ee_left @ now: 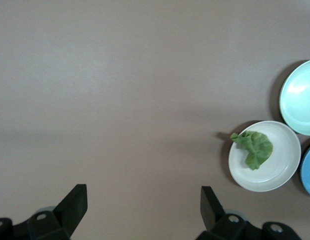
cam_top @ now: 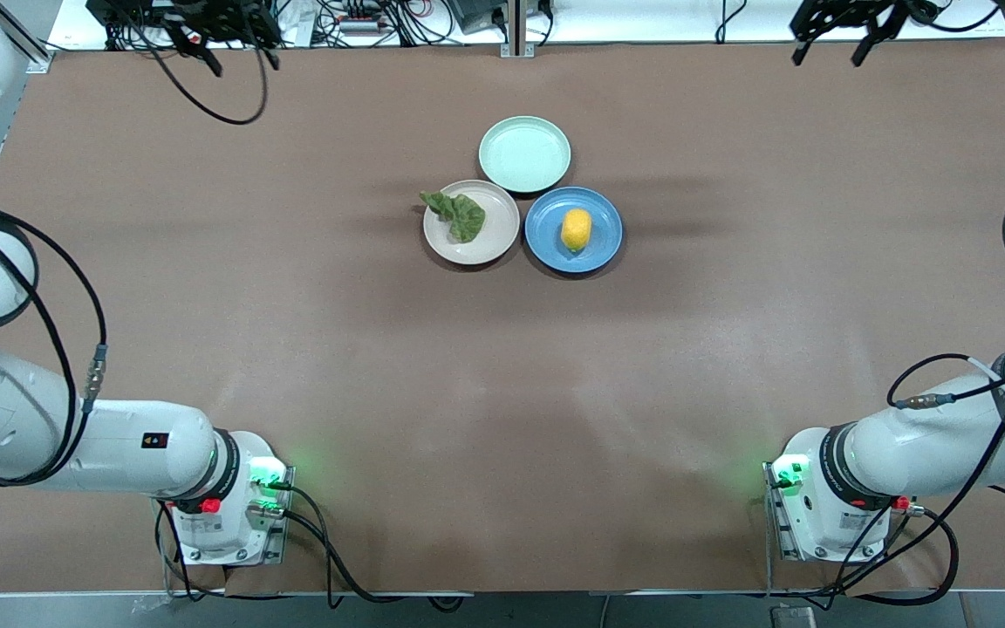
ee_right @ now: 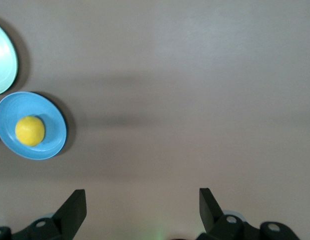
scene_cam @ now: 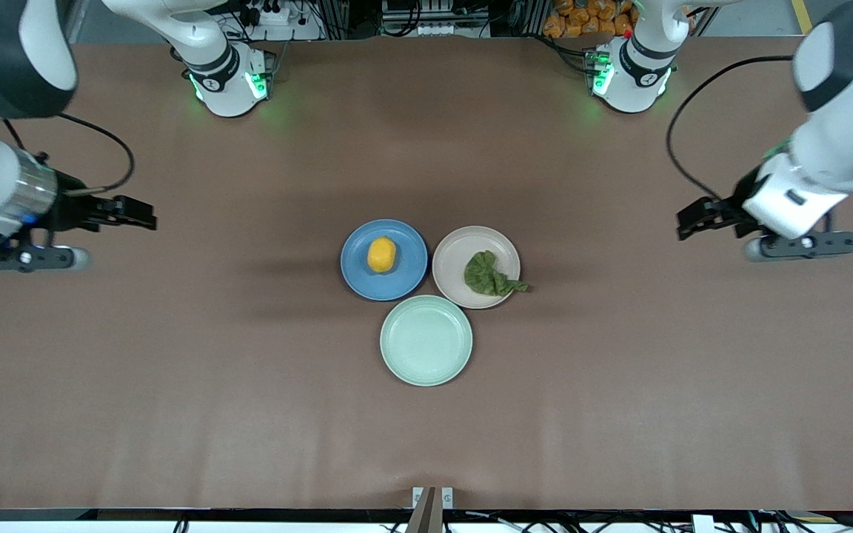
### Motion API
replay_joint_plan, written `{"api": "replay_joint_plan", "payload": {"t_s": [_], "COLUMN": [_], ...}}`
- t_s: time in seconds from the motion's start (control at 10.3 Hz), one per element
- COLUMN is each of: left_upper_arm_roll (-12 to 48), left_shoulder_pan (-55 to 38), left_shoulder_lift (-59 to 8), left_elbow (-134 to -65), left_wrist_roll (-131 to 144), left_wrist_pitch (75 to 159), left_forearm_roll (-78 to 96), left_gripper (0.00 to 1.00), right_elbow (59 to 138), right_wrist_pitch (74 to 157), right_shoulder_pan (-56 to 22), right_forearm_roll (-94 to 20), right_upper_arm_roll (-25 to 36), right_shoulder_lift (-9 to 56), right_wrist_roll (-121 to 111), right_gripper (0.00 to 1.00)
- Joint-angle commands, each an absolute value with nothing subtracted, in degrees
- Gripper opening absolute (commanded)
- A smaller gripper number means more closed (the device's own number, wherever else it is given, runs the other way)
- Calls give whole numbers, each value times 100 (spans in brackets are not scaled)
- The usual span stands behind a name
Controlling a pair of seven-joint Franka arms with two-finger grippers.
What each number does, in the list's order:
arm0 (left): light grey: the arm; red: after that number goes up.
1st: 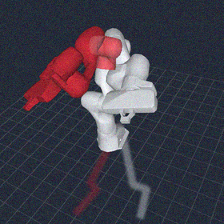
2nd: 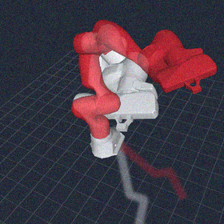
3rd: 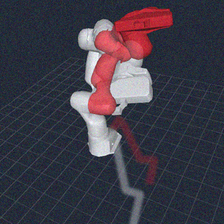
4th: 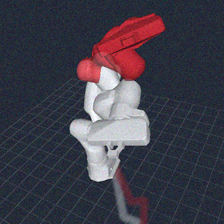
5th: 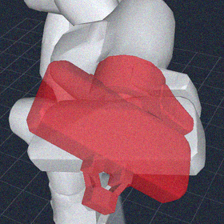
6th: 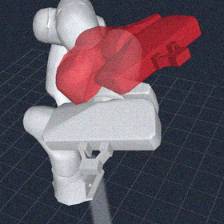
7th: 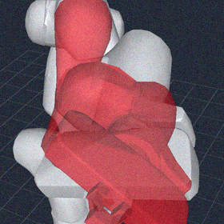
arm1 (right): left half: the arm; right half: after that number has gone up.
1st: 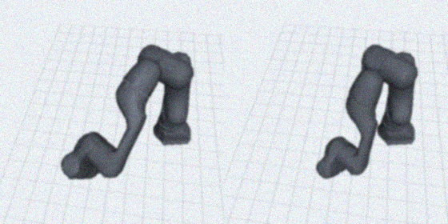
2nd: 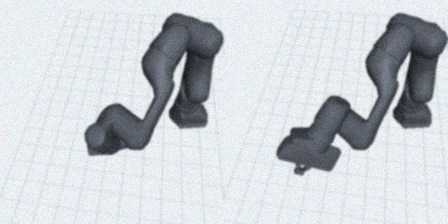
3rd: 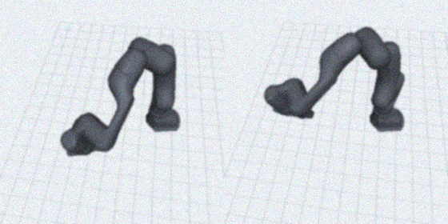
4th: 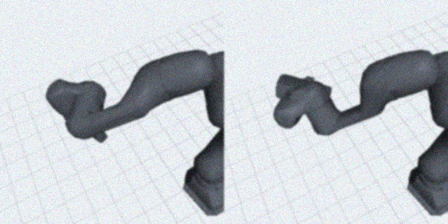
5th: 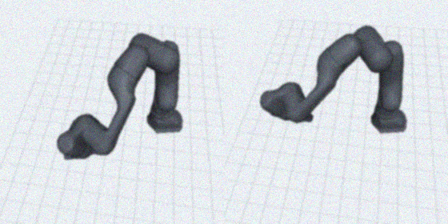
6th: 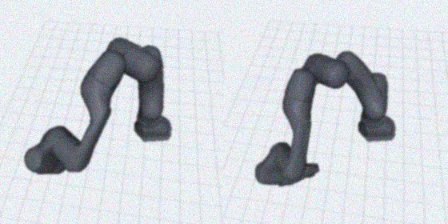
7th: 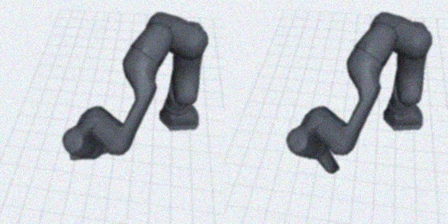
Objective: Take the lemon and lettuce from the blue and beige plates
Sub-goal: 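Move the right gripper to the lemon while the left gripper reaches the lettuce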
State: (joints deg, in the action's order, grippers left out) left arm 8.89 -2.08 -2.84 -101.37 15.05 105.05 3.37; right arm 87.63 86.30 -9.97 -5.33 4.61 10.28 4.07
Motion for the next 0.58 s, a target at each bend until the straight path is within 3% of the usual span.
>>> {"api": "replay_joint_plan", "payload": {"t_s": [0.0, 0.49], "left_upper_arm_roll": [1264, 1881], "left_shoulder_pan": [-202, -639], "left_shoulder_lift": [-289, -1167], "left_elbow": [-10642, -10661], "left_wrist_roll": [2160, 4555], "left_wrist_pitch": [11151, 11733], "left_forearm_roll": [203, -278], "left_gripper": [100, 100], "right_elbow": [8683, 8684], "right_wrist_pitch": [8770, 9885], "right_shoulder_pan": [-1299, -2239], "right_forearm_roll": [-615, -624], "right_upper_arm_roll": [483, 492], "right_shoulder_lift": [1282, 2081], "right_wrist_roll": [466, 1562], "right_gripper": [100, 100]}}
